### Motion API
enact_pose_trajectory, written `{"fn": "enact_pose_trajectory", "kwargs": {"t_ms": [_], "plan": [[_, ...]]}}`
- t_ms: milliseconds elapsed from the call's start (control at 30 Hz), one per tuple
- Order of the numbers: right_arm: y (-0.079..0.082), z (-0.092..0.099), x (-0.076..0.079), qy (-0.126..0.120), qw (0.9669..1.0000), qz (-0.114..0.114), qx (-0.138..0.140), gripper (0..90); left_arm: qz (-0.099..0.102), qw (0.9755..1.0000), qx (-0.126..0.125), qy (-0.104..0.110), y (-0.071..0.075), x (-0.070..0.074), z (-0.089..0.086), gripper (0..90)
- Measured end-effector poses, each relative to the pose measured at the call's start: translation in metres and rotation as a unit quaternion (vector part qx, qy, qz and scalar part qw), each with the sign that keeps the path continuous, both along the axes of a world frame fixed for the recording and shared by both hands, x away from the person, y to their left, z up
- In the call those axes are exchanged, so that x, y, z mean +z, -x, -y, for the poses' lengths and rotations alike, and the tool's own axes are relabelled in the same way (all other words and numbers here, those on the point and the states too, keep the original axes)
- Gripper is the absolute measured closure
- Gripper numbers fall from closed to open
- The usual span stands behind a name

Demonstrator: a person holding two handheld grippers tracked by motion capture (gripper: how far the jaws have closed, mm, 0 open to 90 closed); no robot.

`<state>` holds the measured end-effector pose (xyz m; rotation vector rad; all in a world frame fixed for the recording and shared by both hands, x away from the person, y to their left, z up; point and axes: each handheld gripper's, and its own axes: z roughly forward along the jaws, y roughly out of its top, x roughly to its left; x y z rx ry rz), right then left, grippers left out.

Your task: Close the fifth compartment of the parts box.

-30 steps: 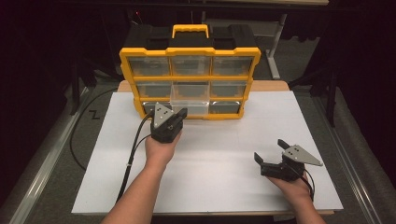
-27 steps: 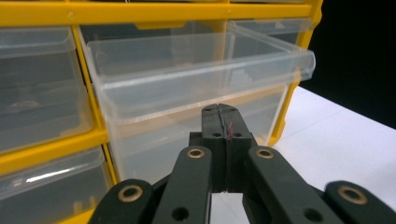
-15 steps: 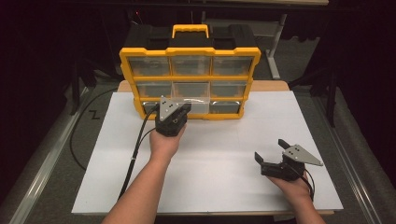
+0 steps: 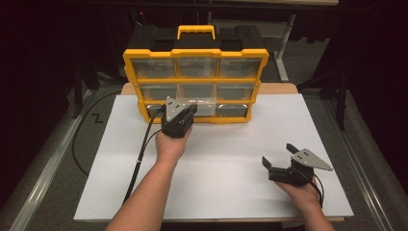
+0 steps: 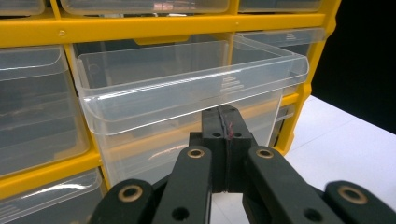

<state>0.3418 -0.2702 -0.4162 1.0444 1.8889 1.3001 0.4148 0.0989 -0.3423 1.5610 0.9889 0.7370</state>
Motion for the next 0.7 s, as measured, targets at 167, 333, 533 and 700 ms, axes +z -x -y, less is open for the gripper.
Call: {"fn": "enact_pose_trajectory", "kwargs": {"t_ms": [167, 333, 533, 700], "plan": [[-0.001, 0.001, 0.000, 0.000, 1.0000, -0.001, -0.002, 1.6, -0.004, 1.0000, 0.005, -0.002, -0.008, 0.000, 0.001, 89.8], [-0.001, 0.002, 0.000, -0.002, 1.0000, 0.001, -0.004, 1.6, -0.009, 0.9999, 0.012, -0.003, -0.016, -0.001, 0.000, 89.7], [-0.001, 0.002, 0.000, -0.002, 1.0000, 0.001, -0.003, 1.6, -0.013, 0.9997, 0.019, -0.003, -0.022, -0.001, -0.003, 89.8], [0.000, 0.002, 0.001, -0.004, 1.0000, 0.001, -0.004, 1.7, -0.013, 0.9996, 0.023, -0.001, -0.028, 0.000, -0.003, 89.8]]}}
